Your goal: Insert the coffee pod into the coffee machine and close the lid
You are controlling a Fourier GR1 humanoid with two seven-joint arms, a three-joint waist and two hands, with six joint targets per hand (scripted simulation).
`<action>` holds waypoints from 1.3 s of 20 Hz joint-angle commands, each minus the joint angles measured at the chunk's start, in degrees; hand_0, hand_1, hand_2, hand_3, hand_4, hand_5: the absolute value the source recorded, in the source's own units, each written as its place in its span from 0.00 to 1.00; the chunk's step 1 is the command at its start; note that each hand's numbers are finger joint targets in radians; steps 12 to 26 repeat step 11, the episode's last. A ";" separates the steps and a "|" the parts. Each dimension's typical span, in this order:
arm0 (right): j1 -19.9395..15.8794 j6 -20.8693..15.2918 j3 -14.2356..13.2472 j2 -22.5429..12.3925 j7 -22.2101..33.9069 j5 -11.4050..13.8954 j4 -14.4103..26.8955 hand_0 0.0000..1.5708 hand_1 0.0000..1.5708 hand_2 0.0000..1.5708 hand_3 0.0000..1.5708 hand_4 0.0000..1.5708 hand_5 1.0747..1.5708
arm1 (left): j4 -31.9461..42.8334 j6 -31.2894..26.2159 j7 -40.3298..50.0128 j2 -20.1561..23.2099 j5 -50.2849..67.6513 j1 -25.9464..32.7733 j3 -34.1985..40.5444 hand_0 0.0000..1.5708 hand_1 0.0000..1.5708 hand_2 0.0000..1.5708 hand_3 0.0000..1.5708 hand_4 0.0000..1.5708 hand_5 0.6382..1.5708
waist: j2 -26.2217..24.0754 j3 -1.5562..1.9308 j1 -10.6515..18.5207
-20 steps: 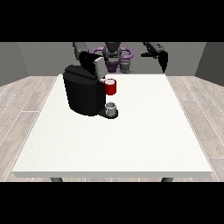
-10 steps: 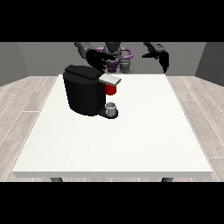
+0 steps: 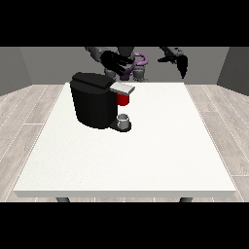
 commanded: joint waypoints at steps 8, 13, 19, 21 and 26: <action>16.35 1.07 9.28 4.40 -8.08 -10.82 -9.00 0.00 0.00 0.00 0.00 0.18 1.00 | 3.38 1.58 -7.22 -2.73 -0.26 4.59 0.14 0.00 0.00 0.00 0.00 0.12 1.00 | -6.49 0.00 -5.52; 23.29 -1.52 12.14 4.43 -6.03 -12.16 -11.25 0.00 0.00 0.00 0.00 0.10 1.00 | 2.92 3.64 -4.47 -2.86 -1.43 6.14 -0.17 0.00 0.00 0.00 0.00 0.12 1.00 | -10.62 0.01 -7.58; 23.29 -1.52 12.14 4.43 -6.03 -12.16 -11.25 0.00 0.00 0.00 0.00 0.10 1.00 | 2.92 3.64 -4.47 -2.86 -1.43 6.14 -0.17 0.00 0.00 0.00 0.00 0.12 1.00 | -10.62 0.01 -7.58; 23.29 -1.52 12.14 4.43 -6.03 -12.16 -11.25 0.00 0.00 0.00 0.00 0.10 1.00 | 2.92 3.64 -4.47 -2.86 -1.43 6.14 -0.17 0.00 0.00 0.00 0.00 0.12 1.00 | -10.62 0.01 -7.58; 23.29 -1.52 12.14 4.43 -6.03 -12.16 -11.25 0.00 0.00 0.00 0.00 0.10 1.00 | 2.92 3.64 -4.47 -2.86 -1.43 6.14 -0.17 0.00 0.00 0.00 0.00 0.12 1.00 | -10.62 0.01 -7.58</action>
